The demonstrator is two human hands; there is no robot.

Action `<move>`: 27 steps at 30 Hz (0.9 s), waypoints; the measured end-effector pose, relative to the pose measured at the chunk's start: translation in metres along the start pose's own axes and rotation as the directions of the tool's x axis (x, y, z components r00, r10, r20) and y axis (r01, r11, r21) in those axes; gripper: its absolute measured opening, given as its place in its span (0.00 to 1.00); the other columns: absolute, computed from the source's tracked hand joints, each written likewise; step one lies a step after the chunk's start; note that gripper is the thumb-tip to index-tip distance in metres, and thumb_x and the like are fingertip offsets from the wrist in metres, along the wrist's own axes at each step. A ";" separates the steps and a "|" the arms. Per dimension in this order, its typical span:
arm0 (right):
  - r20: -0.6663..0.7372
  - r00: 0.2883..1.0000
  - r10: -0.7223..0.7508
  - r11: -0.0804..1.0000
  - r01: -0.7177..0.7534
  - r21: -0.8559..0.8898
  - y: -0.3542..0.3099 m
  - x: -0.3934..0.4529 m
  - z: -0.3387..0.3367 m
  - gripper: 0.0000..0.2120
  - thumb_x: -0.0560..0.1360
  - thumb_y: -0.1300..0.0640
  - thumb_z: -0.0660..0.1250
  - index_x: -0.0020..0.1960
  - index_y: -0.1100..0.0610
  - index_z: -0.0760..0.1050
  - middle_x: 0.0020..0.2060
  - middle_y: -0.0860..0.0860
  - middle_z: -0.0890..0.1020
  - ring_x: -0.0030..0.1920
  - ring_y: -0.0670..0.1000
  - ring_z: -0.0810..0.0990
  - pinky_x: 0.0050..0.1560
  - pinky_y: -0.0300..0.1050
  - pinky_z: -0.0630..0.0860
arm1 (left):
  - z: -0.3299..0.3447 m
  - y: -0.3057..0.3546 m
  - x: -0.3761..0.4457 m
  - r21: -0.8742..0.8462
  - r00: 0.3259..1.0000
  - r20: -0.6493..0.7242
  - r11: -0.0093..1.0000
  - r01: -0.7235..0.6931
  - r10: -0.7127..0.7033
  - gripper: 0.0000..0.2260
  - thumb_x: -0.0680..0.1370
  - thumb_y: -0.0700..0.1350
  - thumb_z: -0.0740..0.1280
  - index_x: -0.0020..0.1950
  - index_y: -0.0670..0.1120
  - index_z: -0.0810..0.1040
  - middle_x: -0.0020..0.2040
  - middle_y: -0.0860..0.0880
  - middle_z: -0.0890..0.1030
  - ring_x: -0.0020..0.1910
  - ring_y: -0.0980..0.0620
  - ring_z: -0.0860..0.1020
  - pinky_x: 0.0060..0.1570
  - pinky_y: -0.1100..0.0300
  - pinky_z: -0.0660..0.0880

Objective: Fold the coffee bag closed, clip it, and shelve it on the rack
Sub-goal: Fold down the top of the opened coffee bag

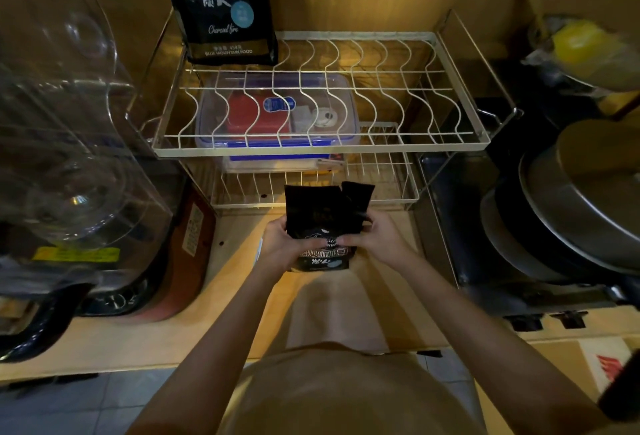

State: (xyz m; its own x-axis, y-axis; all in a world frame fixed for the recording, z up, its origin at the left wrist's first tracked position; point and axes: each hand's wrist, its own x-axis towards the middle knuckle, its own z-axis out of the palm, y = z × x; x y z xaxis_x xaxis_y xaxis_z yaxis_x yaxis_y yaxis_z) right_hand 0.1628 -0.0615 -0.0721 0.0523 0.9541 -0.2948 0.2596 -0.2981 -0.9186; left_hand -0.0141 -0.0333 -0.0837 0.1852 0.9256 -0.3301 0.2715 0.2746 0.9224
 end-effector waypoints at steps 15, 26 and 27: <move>0.102 0.995 -0.002 0.991 -0.012 0.135 0.003 -0.003 -0.003 0.24 0.64 0.66 0.74 0.59 0.63 0.73 0.55 0.59 0.80 0.57 0.56 0.79 0.57 0.51 0.77 | 0.001 0.015 0.005 -0.160 0.991 0.125 0.987 -0.019 0.039 0.11 0.66 0.36 0.73 0.48 0.42 0.79 0.43 0.48 0.82 0.42 0.54 0.82 0.38 0.66 0.79; 0.061 0.998 -0.008 0.978 -0.005 0.208 -0.004 -0.006 0.001 0.15 0.68 0.64 0.71 0.55 0.57 0.76 0.47 0.50 0.81 0.47 0.44 0.80 0.46 0.34 0.79 | 0.001 0.016 0.000 -0.129 0.993 0.080 0.989 -0.074 0.085 0.06 0.67 0.38 0.73 0.42 0.46 0.80 0.39 0.50 0.82 0.36 0.59 0.82 0.35 0.68 0.78; 0.085 0.996 -0.016 0.978 -0.002 0.210 -0.003 -0.006 0.000 0.15 0.68 0.64 0.71 0.54 0.55 0.76 0.47 0.49 0.81 0.48 0.45 0.80 0.48 0.37 0.79 | -0.001 0.016 -0.002 -0.136 0.993 0.088 0.988 -0.070 0.082 0.06 0.68 0.38 0.72 0.41 0.47 0.80 0.39 0.50 0.82 0.35 0.60 0.82 0.34 0.69 0.78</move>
State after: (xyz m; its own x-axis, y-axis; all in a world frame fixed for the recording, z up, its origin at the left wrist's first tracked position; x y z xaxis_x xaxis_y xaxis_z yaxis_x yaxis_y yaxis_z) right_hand 0.1616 -0.0666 -0.0677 -0.0341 0.9529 -0.3014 0.0514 -0.2995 -0.9527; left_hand -0.0106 -0.0301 -0.0681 0.2890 0.9187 -0.2691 0.1267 0.2419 0.9620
